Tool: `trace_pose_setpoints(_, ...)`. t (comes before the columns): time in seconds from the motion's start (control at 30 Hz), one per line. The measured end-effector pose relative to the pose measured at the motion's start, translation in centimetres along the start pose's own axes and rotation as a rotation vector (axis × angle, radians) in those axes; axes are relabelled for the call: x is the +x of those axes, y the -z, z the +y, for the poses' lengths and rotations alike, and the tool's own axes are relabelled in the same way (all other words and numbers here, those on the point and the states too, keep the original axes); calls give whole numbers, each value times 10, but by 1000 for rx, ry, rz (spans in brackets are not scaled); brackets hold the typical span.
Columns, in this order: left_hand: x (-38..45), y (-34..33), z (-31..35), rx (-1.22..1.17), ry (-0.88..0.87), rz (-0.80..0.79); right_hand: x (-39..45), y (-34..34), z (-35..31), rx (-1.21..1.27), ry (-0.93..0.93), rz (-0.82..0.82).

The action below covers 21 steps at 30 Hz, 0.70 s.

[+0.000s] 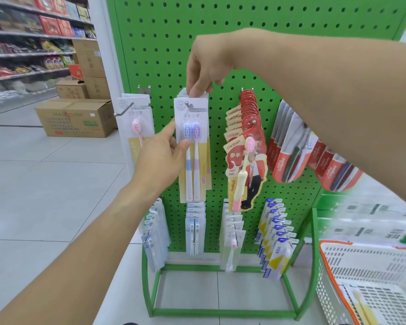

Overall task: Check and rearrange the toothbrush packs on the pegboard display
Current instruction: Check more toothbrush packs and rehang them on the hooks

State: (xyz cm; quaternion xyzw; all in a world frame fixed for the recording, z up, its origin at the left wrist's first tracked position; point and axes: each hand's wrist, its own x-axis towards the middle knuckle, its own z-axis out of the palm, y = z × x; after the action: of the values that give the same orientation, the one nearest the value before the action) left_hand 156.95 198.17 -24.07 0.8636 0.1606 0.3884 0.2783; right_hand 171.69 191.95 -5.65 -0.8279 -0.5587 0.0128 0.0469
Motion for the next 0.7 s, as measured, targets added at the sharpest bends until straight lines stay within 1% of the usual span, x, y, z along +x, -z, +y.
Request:
trace_pose_setpoints(0.13,-2,-2,1,-2,14,33,-5,-4,-8,-22,41,0)
trace_pose_setpoints(0.3,-7,-5,5,-76,104,90,-6,-8,-13,-108,64,36)
trace_pose_setpoints(0.37,-7,-4,3,-92,110,104,-6,-10,-16,-127,69,57)
trace_pose_setpoints(0.53,-6,-2,2,-117,109,86,-4,-15,-17,-138,53,73)
trace_pose_setpoints(0.7,-7,-4,6,-209,133,90,2,-16,-18,-120,-8,81)
